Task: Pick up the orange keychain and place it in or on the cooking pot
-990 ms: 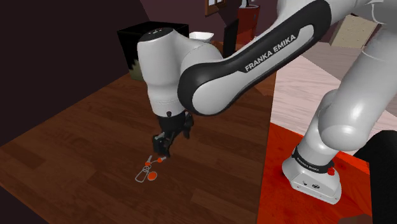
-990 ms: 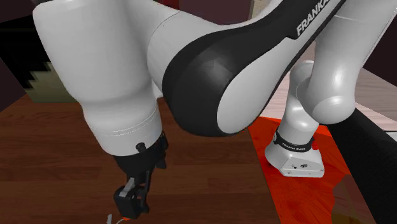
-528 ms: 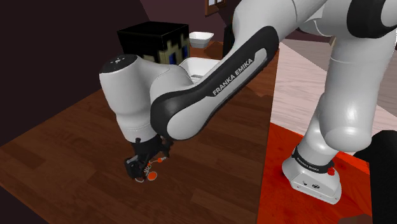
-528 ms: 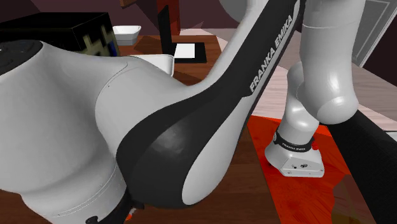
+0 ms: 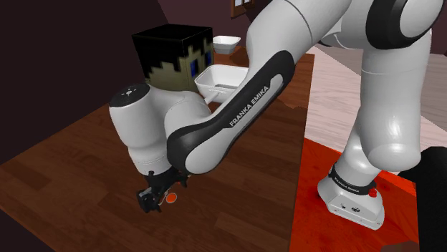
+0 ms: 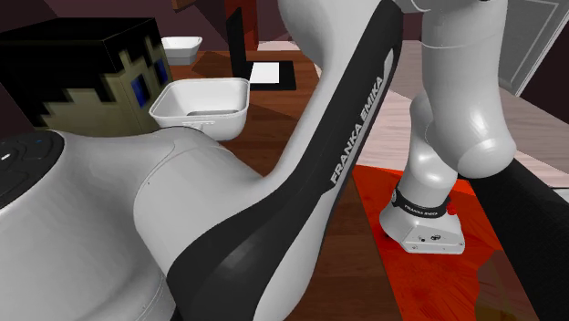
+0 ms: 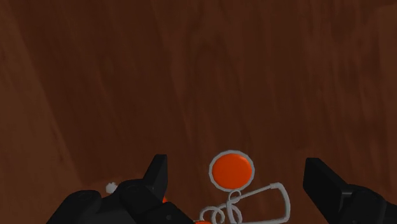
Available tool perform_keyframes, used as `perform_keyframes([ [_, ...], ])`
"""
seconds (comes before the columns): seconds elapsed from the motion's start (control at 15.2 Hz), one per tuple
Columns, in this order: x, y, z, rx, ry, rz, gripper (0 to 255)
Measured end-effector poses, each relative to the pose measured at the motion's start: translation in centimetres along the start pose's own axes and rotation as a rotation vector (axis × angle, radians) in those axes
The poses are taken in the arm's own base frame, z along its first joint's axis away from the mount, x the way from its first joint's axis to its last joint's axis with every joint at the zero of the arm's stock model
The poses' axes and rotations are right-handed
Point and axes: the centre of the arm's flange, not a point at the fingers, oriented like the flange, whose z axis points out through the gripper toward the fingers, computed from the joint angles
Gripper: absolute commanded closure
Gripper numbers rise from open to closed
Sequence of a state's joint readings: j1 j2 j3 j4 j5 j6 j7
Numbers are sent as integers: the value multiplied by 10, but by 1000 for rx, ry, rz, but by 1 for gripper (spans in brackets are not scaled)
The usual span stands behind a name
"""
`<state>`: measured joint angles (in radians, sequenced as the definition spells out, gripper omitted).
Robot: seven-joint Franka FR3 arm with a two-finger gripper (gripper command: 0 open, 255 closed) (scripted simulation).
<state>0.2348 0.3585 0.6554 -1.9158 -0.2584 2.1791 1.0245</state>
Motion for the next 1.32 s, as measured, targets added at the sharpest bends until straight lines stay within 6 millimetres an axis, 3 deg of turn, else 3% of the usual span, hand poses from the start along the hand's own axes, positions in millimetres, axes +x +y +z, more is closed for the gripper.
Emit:
perform_keyframes([
  [0.46, 0, 1, 8, 0, 0, 0, 0],
  [0.53, 0, 1, 8, 0, 0, 0, 255],
  [1.32, 0, 0, -1, 3, 5, 0, 255],
])
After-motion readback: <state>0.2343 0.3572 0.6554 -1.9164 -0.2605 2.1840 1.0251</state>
